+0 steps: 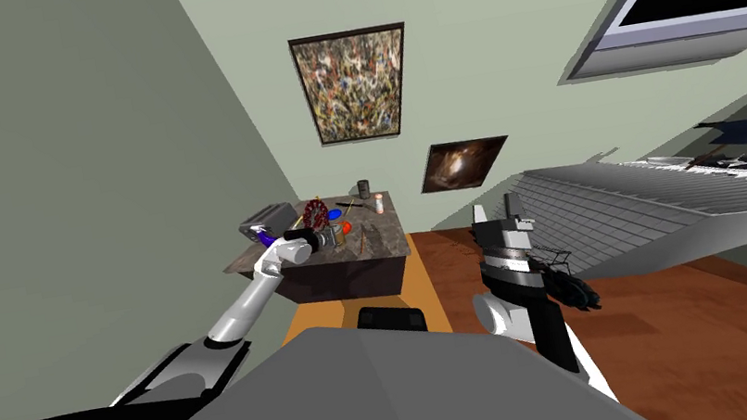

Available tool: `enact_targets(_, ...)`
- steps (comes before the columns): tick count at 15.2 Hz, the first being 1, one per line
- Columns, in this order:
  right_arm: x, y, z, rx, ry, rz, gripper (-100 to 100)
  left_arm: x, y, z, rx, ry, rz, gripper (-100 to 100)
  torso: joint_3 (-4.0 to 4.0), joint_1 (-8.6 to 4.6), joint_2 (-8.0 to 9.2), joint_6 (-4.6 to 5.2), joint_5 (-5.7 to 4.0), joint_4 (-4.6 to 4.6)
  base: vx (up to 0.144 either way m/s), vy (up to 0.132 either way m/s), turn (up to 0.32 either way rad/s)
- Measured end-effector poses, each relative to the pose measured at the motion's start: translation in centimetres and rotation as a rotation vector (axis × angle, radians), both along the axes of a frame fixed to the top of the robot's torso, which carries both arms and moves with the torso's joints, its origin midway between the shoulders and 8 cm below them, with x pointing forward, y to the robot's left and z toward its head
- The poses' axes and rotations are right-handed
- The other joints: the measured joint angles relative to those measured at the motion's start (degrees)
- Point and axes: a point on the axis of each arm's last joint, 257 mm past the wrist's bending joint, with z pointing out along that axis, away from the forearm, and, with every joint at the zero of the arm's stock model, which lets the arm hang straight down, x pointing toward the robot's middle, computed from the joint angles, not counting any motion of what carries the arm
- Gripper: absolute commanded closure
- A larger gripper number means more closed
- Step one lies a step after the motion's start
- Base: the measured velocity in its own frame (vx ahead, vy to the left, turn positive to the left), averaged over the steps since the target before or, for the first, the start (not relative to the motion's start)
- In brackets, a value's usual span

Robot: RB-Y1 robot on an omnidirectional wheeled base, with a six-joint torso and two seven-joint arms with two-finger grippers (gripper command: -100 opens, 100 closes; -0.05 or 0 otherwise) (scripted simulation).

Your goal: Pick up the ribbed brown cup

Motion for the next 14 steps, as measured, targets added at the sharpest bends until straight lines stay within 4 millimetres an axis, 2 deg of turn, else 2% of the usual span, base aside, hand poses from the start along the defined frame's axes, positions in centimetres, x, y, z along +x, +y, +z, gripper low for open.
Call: enact_targets(14,0.0,0.0,0.0,0.0,0.0,0.0,0,-2.4,2.1,-1.3,0.014,0.247,0.043,-100,0.01,-0.03,0.01,0.02,-0.01,0.01,0.008,0.012,-0.079)
